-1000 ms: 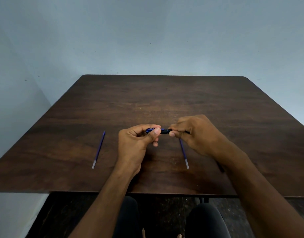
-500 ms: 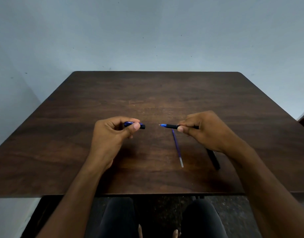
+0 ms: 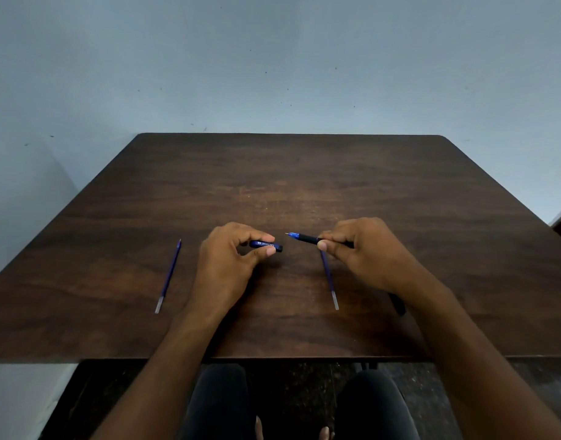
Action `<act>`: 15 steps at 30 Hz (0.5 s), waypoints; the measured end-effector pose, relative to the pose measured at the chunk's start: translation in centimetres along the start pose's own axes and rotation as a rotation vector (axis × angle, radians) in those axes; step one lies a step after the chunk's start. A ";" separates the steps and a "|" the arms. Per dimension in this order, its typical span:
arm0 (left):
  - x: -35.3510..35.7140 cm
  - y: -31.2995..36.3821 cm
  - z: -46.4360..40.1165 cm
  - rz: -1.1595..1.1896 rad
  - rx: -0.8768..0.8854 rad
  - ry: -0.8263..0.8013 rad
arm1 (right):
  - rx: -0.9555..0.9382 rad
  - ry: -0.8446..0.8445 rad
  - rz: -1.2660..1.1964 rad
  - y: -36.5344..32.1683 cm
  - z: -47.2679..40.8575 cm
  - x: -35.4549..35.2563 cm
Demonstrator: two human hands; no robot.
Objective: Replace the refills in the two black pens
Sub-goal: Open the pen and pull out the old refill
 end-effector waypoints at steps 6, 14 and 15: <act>-0.1 -0.1 -0.1 -0.113 0.036 0.009 | -0.014 -0.005 0.008 -0.2 0.1 0.4; 0.6 -0.7 -0.2 -0.132 0.008 -0.044 | -0.005 0.002 -0.037 -0.3 0.4 0.5; 0.8 -0.8 -0.3 -0.141 0.000 -0.061 | -0.007 0.000 -0.033 -0.3 0.3 0.6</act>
Point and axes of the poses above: each hand's wrist, its own z-axis away from the middle knuckle, its own x-axis out of the palm, y = z × x, the point moved 10 cm from there along -z, towards the middle knuckle, and after that the axes turned 7 degrees about y, right-handed, at the moved point
